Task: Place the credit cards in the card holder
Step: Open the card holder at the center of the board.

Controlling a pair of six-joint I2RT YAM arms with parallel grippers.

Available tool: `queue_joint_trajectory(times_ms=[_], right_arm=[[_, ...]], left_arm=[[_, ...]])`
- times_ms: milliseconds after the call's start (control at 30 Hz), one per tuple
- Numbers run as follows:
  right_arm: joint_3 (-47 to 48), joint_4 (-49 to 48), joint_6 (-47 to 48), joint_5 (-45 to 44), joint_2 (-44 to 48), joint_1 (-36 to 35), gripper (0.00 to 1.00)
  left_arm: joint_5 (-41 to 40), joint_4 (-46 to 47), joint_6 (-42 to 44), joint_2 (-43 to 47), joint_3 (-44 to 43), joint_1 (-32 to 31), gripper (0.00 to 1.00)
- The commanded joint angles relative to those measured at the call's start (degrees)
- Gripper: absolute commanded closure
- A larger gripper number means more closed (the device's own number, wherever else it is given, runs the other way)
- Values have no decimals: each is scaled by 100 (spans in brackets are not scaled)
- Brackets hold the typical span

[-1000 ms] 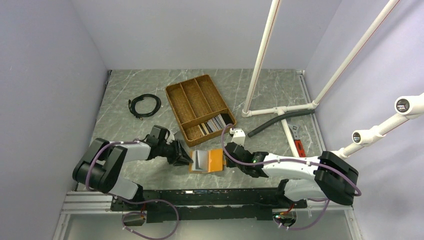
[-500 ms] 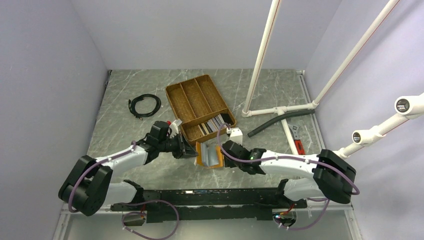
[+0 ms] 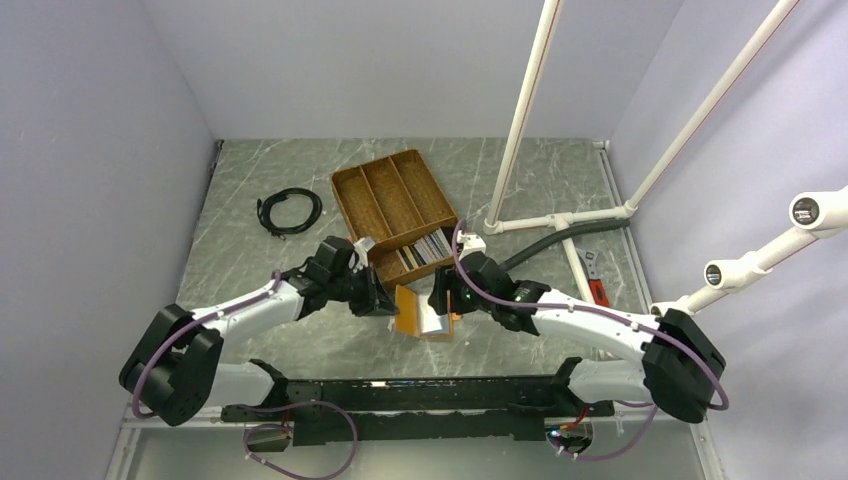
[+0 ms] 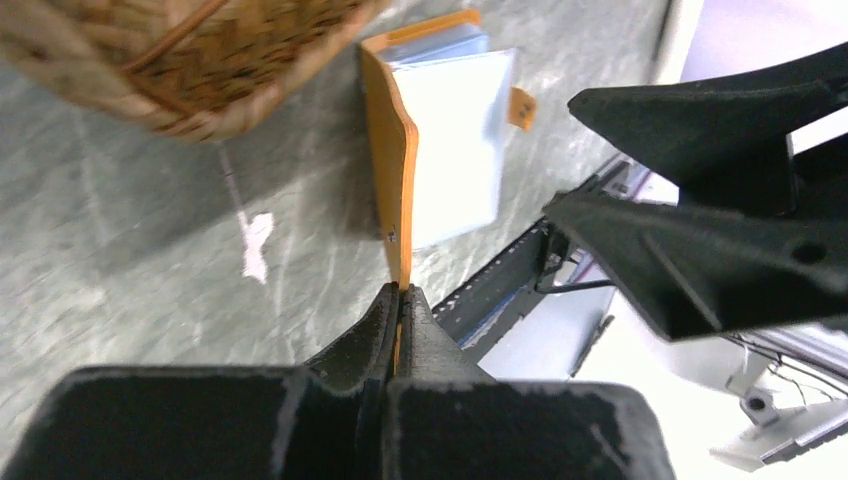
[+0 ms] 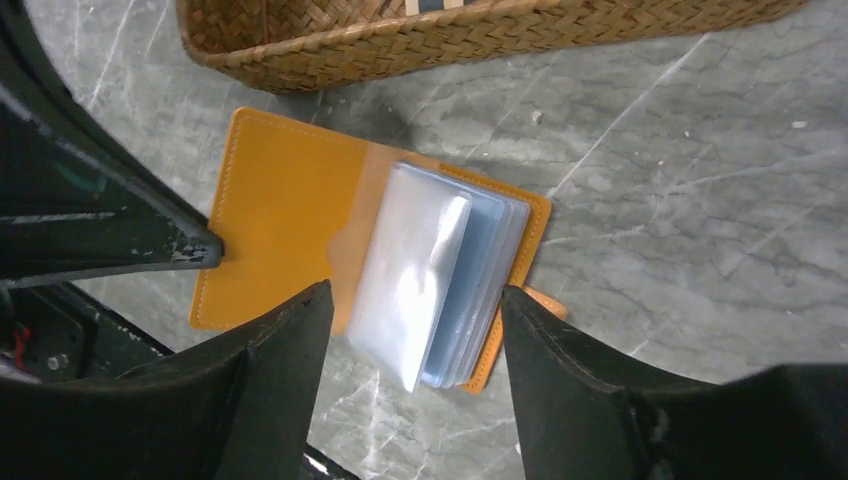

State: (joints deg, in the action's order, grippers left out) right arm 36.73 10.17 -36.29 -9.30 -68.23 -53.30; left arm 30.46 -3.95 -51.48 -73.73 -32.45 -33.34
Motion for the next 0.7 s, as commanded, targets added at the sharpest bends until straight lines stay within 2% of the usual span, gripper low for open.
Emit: queue_joint_trajectory(times_ms=[0, 100, 267, 400, 633, 667], right_arm=[[-376, -1219, -38, 1301, -193, 412, 39], [-475, -1537, -122, 1578, -385, 515, 45], [-462, -1700, -58, 1869, -589, 524, 42], [-492, -2046, -111, 2183, -632, 447, 47], [-215, -3747, -629, 4165, -1537, 30, 47], [-203, -3958, -726, 4282, -1611, -35, 47]], left_arm=[[-618, -1004, 226, 309, -149, -23, 100], [-503, -897, 170, 311, 0, -30, 100], [-478, -664, -7, 224, 227, -31, 100], [-472, -578, -104, 193, 339, -32, 100], [-800, -1117, -148, 524, 331, -27, 100], [-898, -1326, -151, 599, 281, -31, 95]])
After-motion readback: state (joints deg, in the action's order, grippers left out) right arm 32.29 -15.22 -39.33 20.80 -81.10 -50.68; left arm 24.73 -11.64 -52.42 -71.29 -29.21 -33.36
